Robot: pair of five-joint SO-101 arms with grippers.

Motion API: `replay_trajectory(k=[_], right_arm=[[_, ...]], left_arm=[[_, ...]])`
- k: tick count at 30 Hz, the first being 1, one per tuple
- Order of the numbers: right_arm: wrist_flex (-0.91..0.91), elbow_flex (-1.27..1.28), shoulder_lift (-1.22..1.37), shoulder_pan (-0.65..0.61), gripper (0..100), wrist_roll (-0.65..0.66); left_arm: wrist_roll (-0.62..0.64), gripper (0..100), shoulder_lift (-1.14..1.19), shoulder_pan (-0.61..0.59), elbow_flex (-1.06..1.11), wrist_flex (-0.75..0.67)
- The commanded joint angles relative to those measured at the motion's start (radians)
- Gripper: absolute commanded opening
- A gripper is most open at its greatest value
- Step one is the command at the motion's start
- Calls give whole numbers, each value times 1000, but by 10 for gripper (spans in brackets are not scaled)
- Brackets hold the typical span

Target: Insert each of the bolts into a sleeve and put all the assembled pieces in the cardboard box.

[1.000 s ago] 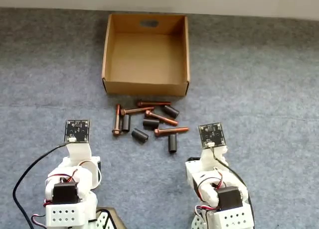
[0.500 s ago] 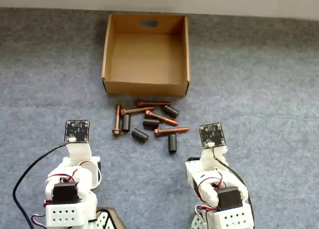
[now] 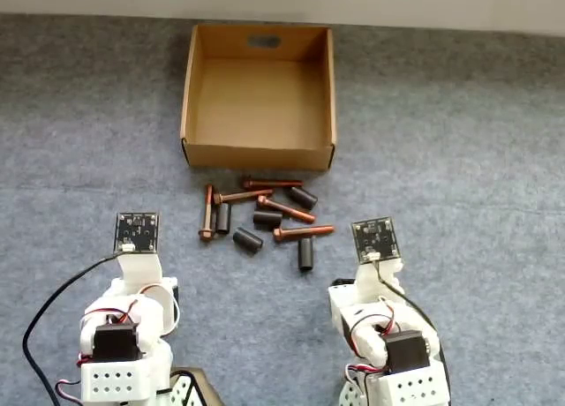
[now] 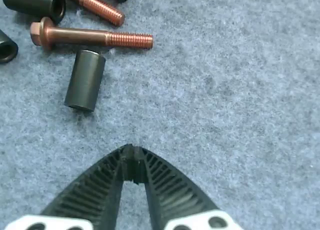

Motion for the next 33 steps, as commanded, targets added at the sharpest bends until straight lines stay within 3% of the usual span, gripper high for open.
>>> replay_trajectory(k=[1, 13, 18, 22, 28, 33], right_arm=[[7, 124, -10, 5, 6, -5], [-1, 124, -10, 2, 6, -5], [-302, 94, -10, -35, 6, -8], [-346, 2, -8, -67, 39, -2], [-314, -426, 102, -68, 94, -5], [-130, -840, 674, -130, 94, -11]], left_arm=[[6, 8, -4, 15, 18, 0], [6, 8, -4, 18, 16, 0], [6, 9, -4, 18, 16, 0], [6, 10, -4, 18, 16, -3], [6, 10, -4, 47, 16, -5], [6, 10, -4, 90, 16, 0]])
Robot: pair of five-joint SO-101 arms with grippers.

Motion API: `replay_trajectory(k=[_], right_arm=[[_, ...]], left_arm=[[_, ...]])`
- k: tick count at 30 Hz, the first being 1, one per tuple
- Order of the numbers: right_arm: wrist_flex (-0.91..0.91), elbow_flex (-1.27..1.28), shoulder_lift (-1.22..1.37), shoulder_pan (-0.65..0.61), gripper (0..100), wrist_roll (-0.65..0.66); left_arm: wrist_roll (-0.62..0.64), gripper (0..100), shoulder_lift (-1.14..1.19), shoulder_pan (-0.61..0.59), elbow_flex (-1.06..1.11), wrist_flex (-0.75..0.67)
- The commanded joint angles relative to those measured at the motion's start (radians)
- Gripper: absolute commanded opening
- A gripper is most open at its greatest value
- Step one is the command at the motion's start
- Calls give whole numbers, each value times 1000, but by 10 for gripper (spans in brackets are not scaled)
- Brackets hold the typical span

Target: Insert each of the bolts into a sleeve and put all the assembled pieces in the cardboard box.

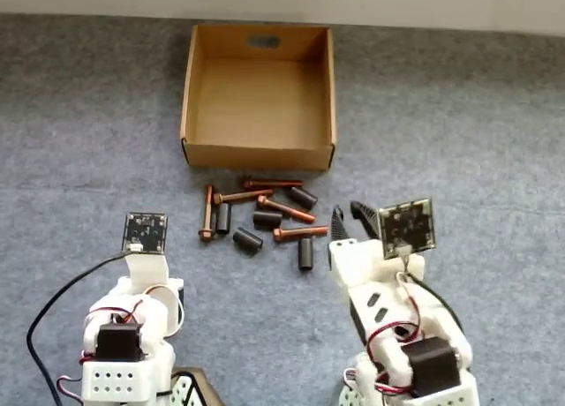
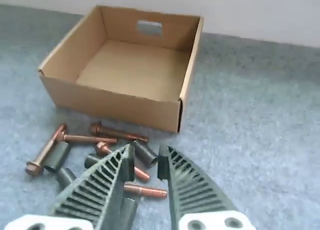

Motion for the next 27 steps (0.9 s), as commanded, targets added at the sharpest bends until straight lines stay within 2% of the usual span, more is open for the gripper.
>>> replay_trajectory(k=[1, 5, 10, 15, 20, 27], right_arm=[[136, -317, 496, -76, 94, -11], [219, -410, 937, -189, 95, -8], [108, -407, 1231, -234, 103, -35], [56, -407, 1291, -265, 187, -81], [-7, -406, 1302, -277, 187, -81], [-143, -346, 1302, -191, 187, -114]], left_arm=[[6, 10, -4, 22, 16, 0], [6, 10, -4, 22, 16, 0], [6, 10, -4, 22, 16, 0], [6, 9, -4, 22, 16, 0], [6, 8, -4, 22, 16, 0], [6, 8, -4, 22, 16, 0]])
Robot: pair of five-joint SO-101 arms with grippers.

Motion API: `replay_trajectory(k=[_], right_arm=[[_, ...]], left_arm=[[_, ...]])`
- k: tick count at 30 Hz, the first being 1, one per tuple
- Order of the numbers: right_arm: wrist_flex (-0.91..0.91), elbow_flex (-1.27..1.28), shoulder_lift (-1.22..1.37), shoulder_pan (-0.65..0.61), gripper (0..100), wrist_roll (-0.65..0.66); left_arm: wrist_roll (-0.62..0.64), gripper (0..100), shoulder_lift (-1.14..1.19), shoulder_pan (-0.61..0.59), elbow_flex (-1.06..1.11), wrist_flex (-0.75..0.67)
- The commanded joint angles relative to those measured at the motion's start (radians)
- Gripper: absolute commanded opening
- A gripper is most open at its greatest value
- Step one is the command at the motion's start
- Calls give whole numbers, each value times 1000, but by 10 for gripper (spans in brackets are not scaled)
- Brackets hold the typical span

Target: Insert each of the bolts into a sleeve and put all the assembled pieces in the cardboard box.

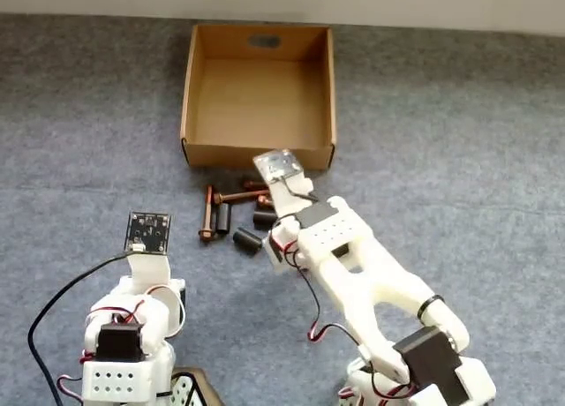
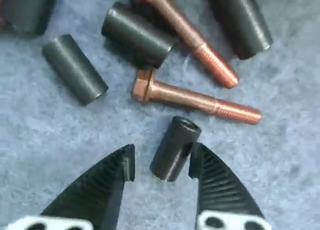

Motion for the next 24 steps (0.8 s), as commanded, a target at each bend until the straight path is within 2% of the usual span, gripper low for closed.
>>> replay_trajectory(k=[1, 13, 20, 24], right_arm=[[-74, 28, 1, 41, 187, -41], [-159, 76, 10, 42, 187, -44], [-153, -7, 226, 84, 187, -48], [-153, -50, 236, 113, 174, -46]], left_arm=[[6, 8, -4, 16, 16, 0], [6, 8, -4, 16, 16, 0], [6, 8, -4, 16, 16, 0], [6, 8, -4, 16, 16, 0]])
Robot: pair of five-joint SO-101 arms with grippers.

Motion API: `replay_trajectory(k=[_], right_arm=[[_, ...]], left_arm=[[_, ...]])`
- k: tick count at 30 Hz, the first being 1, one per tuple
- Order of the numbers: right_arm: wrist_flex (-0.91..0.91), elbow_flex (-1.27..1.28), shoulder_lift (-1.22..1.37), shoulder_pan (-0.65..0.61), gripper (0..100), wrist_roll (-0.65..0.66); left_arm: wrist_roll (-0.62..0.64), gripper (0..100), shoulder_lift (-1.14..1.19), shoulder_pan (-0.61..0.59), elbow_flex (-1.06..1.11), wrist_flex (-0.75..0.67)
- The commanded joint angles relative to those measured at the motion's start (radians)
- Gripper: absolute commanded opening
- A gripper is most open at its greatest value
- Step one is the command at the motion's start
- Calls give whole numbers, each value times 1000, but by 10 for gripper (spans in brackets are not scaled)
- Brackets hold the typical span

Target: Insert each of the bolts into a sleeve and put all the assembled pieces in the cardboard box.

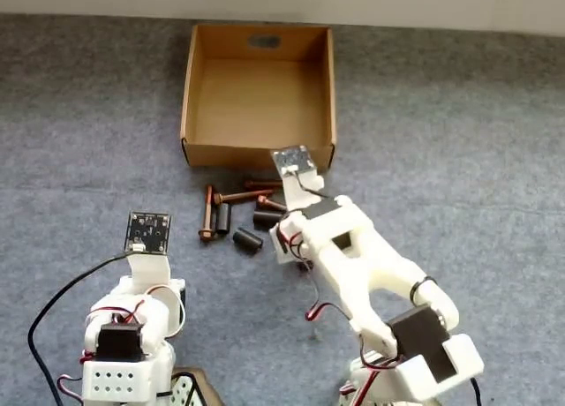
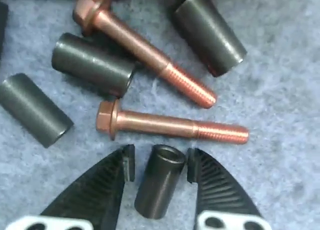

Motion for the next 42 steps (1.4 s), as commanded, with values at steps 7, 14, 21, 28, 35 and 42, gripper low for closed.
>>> replay_trajectory(k=[7, 14, 21, 28, 35, 42], right_arm=[[79, -36, -8, 42, 5, 3], [147, 110, -361, 74, 5, 140], [142, 329, -493, 179, 98, 338], [147, 344, -409, 219, 157, 394], [137, 343, -325, 219, 11, 391], [116, 363, -476, 237, 5, 388]], left_arm=[[6, 8, -4, 16, 16, 0], [6, 8, -4, 16, 16, 0], [6, 8, -4, 16, 16, 0], [6, 9, -4, 16, 16, 0], [2, 10, -4, 16, 16, -6], [-377, 123, -4, -71, -90, -172]])
